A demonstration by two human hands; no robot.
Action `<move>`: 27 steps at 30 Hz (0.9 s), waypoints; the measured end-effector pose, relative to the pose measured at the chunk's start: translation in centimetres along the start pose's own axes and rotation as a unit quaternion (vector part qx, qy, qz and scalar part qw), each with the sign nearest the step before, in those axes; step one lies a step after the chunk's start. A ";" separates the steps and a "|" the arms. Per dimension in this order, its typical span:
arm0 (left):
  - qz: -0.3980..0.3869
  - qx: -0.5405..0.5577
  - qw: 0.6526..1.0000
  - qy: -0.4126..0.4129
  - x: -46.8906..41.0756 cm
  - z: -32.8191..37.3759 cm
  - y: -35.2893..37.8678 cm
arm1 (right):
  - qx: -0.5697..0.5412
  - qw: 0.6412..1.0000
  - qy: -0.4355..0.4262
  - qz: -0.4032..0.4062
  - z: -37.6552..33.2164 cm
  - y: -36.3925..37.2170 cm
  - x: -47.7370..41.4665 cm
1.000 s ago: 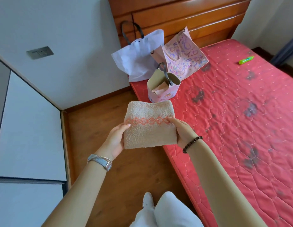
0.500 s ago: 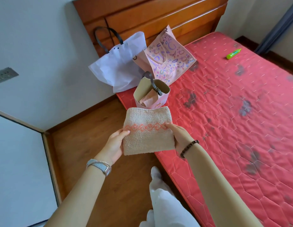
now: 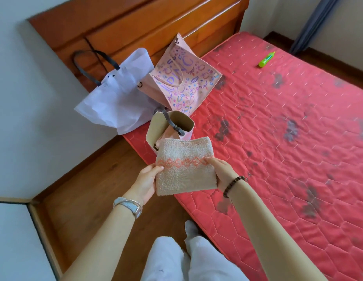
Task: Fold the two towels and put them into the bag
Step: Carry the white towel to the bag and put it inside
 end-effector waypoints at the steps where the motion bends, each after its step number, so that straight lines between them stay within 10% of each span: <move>1: -0.002 -0.005 1.000 -0.006 -0.9 0.0 0.1 | -0.003 1.000 0.001 0.007 -0.1 0.0 -0.3; 27: -0.147 -0.351 0.923 -0.047 -20.9 -4.0 -1.8 | -0.119 0.958 0.044 0.258 13.9 4.9 -11.0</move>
Point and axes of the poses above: each hand's wrist, its own x-axis away from the middle knuckle, its own y-axis out of the palm, z = x × y, the point moved 3 cm from there along -x, towards the middle knuckle, and after that the axes turned 11 degrees about z, right-handed, at the moved point
